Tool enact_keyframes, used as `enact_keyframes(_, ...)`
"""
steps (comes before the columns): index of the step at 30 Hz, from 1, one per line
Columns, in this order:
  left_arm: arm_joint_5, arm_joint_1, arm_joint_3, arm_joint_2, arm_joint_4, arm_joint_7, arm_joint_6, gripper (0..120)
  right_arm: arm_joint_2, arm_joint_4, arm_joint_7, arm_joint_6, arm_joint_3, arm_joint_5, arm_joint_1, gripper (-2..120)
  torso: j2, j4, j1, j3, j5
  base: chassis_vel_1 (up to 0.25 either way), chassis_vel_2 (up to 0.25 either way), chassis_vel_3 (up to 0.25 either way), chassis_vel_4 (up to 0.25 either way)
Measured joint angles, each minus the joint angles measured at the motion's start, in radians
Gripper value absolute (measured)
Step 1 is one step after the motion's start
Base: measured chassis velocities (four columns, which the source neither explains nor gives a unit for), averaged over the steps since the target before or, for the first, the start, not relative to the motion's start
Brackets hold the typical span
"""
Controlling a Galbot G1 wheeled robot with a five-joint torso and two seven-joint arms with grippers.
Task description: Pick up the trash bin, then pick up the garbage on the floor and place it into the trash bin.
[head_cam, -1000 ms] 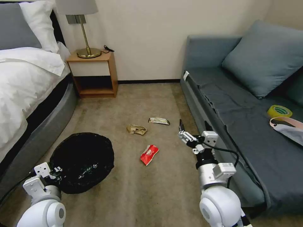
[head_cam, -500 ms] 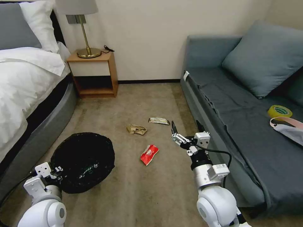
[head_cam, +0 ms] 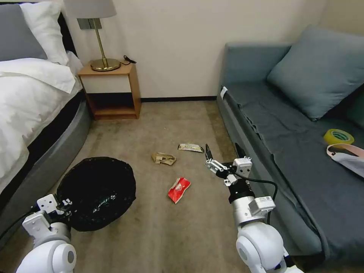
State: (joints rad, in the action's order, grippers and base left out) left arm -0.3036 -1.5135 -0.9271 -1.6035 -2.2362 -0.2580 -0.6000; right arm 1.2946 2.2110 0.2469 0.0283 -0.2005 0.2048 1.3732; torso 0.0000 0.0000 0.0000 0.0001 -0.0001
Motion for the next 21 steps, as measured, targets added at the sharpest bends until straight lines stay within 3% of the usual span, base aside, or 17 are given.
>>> enact_keyframes(21, -0.020, -0.006, -0.039, -0.002, -0.037, -0.003, -0.006, 1, -0.027, 0.002, 0.000, 0.022, 0.018, 0.025, -0.009, 100, 0.000, -0.0001, 0.000, 0.000, 0.0001, -0.087, 0.095, 0.087, -0.089)
